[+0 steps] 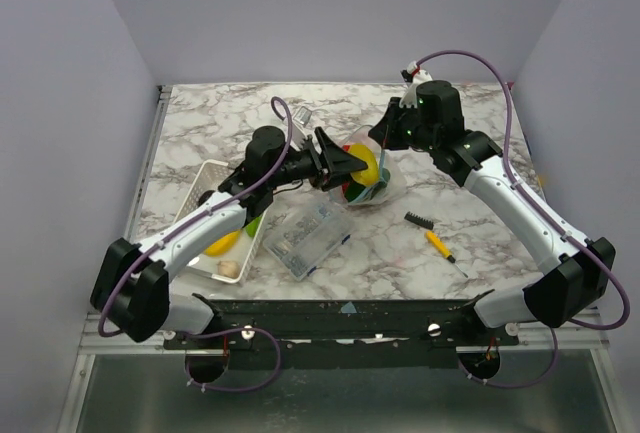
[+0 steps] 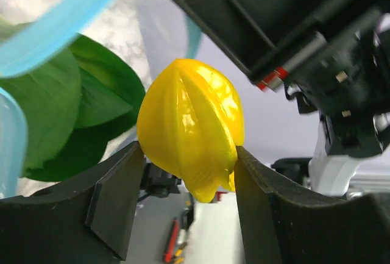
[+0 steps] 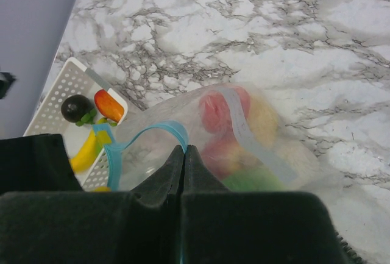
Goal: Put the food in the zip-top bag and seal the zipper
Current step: Place the fake fruit in the zipper food storage bag.
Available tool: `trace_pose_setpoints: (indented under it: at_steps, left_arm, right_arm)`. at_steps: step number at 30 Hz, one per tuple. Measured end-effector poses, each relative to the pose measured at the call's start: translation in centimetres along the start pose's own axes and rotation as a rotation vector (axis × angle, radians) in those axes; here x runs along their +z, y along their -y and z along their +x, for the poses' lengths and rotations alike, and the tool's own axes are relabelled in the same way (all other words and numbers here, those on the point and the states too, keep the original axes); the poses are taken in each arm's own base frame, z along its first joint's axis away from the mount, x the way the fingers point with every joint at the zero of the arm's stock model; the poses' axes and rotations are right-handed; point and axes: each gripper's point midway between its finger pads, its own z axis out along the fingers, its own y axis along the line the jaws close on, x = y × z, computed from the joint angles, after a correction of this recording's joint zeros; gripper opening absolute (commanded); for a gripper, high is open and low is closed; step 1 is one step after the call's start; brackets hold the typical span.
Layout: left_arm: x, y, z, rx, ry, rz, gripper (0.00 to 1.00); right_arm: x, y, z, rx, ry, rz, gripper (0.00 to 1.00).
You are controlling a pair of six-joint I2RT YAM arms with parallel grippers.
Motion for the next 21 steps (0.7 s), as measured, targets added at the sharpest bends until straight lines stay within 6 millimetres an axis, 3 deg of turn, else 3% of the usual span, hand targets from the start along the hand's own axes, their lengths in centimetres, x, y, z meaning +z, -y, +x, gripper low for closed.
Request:
trace_pose_setpoints:
  at_steps: [3, 5, 12, 15, 21]
  left_arm:
    - [1.3, -1.5, -0.2, -0.118, -0.009, -0.027, 0.13]
    - [1.9, -2.4, -0.4, -0.19, -0.002, -0.05, 0.2]
    - [2.4, -2.7, -2.2, -0.279, 0.097, -0.068, 0.75]
    - [2.7, -3.0, -2.6, -0.304, 0.111, -0.076, 0.83]
    - [3.0, -4.2, -3.0, -0.332, 0.14, -0.113, 0.87]
  right_arm:
    - [0.0, -0.1, -0.1, 0.011, 0.004, -0.004, 0.01]
    - [0.0, -0.2, -0.1, 0.017, 0.003, -0.007, 0.01]
    - [0.0, -0.3, -0.1, 0.022, 0.001, -0.011, 0.01]
    - [0.0, -0.3, -0.1, 0.022, 0.002, -0.012, 0.01]
    - [0.0, -0.3, -0.1, 0.024, 0.002, -0.013, 0.0]
